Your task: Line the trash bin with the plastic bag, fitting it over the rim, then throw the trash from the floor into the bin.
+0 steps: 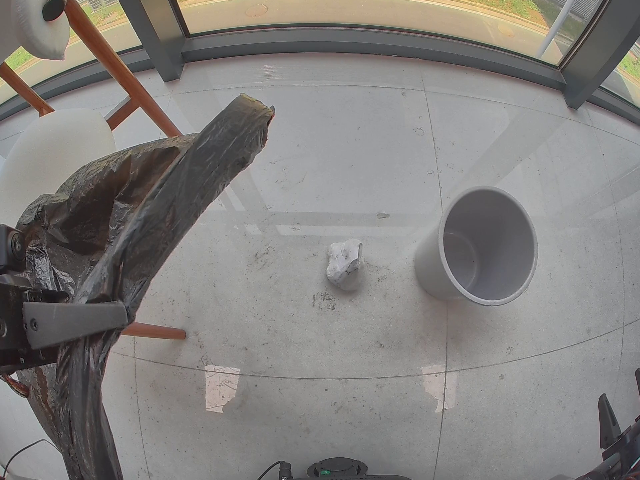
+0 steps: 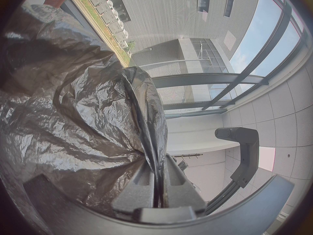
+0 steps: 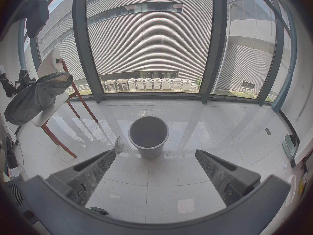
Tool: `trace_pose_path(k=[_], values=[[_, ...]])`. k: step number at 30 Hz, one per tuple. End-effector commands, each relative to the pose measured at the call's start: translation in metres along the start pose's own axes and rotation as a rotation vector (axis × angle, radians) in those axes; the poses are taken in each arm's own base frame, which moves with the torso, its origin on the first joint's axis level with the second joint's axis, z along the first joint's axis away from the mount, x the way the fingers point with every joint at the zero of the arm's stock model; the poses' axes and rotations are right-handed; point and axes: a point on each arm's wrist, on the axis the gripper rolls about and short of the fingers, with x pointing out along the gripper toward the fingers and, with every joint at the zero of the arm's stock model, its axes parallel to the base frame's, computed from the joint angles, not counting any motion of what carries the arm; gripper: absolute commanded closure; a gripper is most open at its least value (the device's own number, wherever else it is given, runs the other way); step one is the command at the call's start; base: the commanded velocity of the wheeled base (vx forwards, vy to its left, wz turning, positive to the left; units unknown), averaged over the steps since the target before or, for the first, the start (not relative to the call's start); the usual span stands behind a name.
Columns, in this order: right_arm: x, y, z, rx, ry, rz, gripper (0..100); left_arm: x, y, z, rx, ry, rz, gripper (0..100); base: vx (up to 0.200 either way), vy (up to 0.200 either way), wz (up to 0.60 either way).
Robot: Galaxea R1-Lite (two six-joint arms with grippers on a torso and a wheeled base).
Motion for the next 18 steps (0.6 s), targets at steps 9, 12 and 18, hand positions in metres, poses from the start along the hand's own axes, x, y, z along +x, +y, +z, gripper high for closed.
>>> trace_pose_path(k=[9,12,18], values=[[0.0002,0.0,-0.0052,0.0,0.003,0.001,0,0.001,-0.0032,0.0023,0.014,0.024,-0.03,100,0.0,-0.2,0.0],[0.0002,0.0,-0.0052,0.0,0.003,0.001,0,0.0013,-0.0048,0.0031,0.028,0.058,-0.066,100,0.0,-0.2,0.0],[0.0002,0.0,-0.0052,0.0,0.003,0.001,0,0.0067,0.0022,0.0093,0.043,0.082,-0.095,100,0.0,-0.2,0.0]])
